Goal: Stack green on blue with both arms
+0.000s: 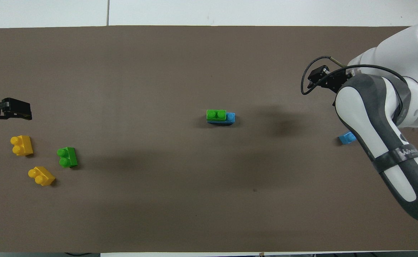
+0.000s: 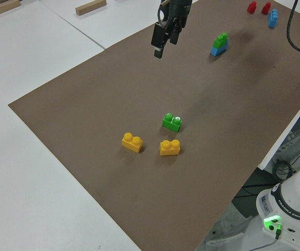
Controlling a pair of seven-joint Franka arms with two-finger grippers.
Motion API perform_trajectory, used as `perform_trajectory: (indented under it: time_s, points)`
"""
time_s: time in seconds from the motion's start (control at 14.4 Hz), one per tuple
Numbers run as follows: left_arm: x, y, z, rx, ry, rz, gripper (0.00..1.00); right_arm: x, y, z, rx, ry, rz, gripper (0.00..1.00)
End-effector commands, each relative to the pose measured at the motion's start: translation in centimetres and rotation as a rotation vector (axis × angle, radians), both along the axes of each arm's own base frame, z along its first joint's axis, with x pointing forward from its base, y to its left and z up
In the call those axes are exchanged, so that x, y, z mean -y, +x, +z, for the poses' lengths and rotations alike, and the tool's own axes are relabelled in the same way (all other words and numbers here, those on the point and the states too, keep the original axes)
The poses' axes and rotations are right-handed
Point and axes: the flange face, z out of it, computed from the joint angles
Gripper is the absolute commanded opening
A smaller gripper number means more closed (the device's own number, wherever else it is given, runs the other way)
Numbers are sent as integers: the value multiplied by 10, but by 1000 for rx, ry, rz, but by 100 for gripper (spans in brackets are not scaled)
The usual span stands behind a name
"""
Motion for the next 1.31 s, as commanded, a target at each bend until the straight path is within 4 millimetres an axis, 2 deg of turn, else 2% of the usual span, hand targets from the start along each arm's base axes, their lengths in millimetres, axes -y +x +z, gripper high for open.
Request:
perform_trajectory:
  time_s: [0.0,0.21,0.48,0.76,0.9,1.11,1.25]
  points:
    - [-2,-11,7,-47,-43,-84,100,2,-7,36,17,-54,131,98]
    - [1,-13,8,-57,-57,-162,100,-2,-20,81,38,-85,235,99]
    - [-1,-13,11,-31,-165,-118,100,7,-47,134,76,-111,471,100]
    - [2,-10,17,-1,-160,-103,100,27,-67,162,53,-106,538,100]
    - [4,-8,17,12,-154,-108,100,44,-80,176,33,-124,566,100]
    - [7,-7,18,8,-101,-140,100,69,-89,194,3,-144,588,100]
    - [7,-7,18,10,-82,-144,100,74,-89,207,-8,-144,579,100]
